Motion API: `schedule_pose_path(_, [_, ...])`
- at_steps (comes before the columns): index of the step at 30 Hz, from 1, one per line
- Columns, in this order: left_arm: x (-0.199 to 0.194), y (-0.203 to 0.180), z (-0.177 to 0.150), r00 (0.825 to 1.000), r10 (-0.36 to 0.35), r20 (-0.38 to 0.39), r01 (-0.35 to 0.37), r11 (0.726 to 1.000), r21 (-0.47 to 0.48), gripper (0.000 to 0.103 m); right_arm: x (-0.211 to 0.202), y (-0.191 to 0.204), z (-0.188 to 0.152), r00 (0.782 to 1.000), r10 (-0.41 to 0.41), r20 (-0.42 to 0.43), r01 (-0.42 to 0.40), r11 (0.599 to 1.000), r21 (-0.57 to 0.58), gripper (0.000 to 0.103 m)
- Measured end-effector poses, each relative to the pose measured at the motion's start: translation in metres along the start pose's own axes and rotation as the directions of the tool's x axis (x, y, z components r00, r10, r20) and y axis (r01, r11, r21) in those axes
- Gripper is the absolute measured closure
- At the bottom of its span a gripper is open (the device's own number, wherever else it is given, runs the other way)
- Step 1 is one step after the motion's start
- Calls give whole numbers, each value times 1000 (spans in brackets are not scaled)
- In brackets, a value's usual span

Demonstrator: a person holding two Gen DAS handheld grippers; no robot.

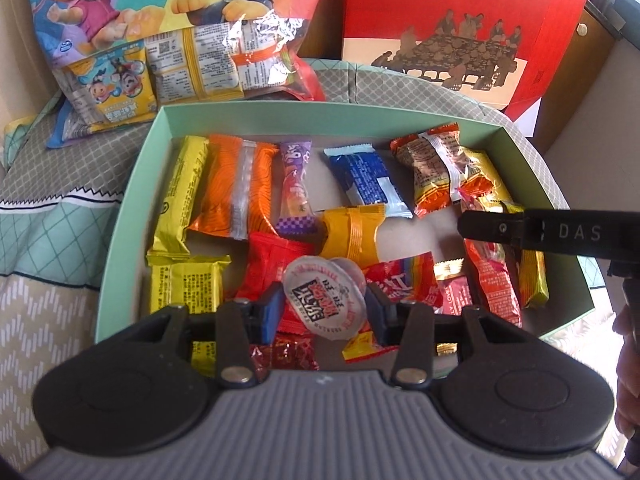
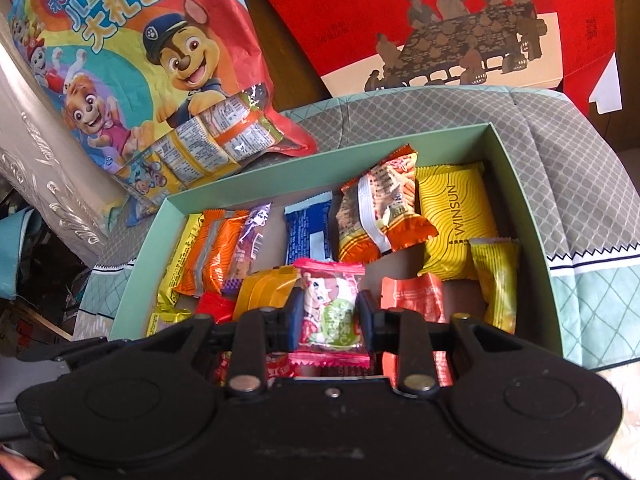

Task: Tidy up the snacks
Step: 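Lower jelly cup and pink-green packet into the tray and open both tools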

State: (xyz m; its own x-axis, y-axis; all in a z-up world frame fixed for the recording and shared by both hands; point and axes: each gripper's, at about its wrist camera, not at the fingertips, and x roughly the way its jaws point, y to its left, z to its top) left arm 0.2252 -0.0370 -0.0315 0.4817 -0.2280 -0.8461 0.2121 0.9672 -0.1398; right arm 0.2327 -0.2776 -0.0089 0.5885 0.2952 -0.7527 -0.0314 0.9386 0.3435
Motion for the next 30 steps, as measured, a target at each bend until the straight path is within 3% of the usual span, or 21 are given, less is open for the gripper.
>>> schedule_pose_path(1, [0, -1, 0, 1000, 6, 6, -6, 1000, 6, 54, 2, 1, 2, 1000, 0, 4, 0, 1000, 0, 70])
schedule_pose_path(2, [-1, -3, -1, 1000, 14, 10, -14, 1000, 12, 35, 3, 1, 3, 1000, 1, 7, -1, 1000, 0, 64])
schedule_pose_path(3, [-2, -4, -1, 999, 29, 20, -29, 999, 13, 24, 3, 1, 3, 1000, 0, 8, 0, 1000, 1, 45])
schedule_pose_path(4, [-4, -5, -2, 998, 44, 35, -44, 999, 13, 12, 2, 2, 3, 1000, -5, 15, 5, 1000, 4, 33])
schedule_pose_path(5, [-6, -7, -3, 997, 54, 50, -55, 998, 19, 11, 1, 2, 2, 1000, -11, 26, 11, 1000, 4, 16])
schedule_pose_path(9, [-7, -10, -3, 998, 48, 41, -49, 999, 20, 7, -5, 1, -2, 999, -20, 31, 20, 1000, 5, 1])
schedule_pose_path(14, [-11, -11, -7, 997, 56, 46, -56, 998, 8, 0, -14, 0, -10, 999, -29, 25, 29, 1000, 5, 0])
schedule_pose_path(30, [-45, -19, -34, 998, 34, 53, -35, 999, 15, 0, -58, 4, -38, 999, -32, 31, 33, 999, -15, 0])
